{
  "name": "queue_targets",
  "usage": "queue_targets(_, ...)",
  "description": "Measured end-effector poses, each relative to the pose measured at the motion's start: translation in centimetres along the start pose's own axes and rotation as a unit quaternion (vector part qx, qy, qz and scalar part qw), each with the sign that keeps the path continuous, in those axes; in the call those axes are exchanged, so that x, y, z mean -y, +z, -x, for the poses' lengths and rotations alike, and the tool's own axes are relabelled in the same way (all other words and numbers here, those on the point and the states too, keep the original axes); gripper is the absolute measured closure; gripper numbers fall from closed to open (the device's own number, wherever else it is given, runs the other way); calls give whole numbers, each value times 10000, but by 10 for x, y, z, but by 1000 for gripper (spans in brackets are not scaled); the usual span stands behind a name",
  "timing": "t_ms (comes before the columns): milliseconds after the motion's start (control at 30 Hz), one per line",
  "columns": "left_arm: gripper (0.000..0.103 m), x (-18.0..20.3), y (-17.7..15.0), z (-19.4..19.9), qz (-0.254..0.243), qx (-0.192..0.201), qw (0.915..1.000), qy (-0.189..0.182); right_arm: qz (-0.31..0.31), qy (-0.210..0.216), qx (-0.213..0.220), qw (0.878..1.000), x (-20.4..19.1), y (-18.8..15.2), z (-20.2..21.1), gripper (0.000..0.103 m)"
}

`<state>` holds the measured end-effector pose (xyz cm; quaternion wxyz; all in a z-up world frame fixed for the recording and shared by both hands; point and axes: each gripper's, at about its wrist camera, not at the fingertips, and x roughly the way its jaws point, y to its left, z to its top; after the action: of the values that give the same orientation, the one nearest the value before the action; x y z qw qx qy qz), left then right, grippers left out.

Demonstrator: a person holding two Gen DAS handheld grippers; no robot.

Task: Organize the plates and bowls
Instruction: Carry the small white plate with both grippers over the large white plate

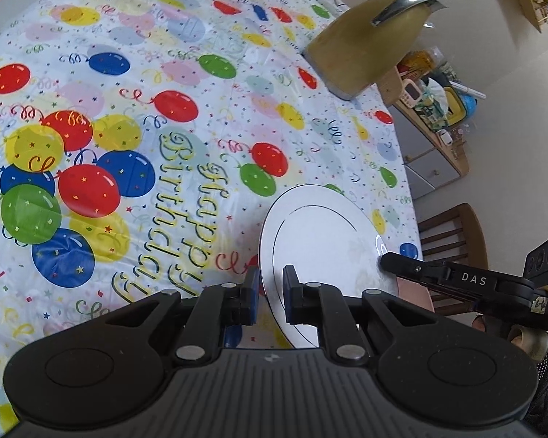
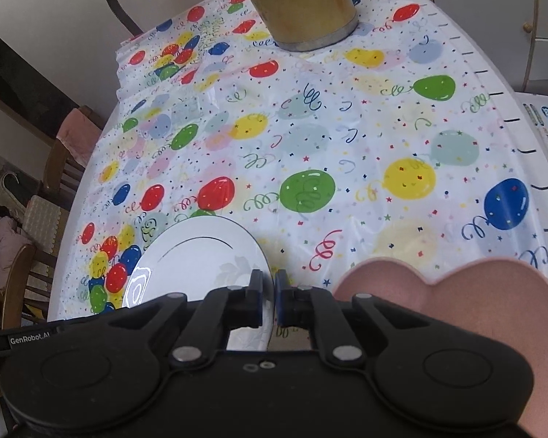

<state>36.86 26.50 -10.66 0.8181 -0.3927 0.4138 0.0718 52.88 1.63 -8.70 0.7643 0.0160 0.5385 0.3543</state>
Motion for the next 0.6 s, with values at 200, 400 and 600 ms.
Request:
queue_targets(200,91,15,-4,22,-172,106,9997,-98,-38,12,223,9997,-7,-2,24,97)
queue_targets(400,91,22,-19,40,-383,67,9989,-265,-27,14,321,9995,-11,-20,52,98)
queue_targets(600,91,29,-45,57,-517,-25,9980,-362,-114,-21,354,9993,-12,-52,79,98)
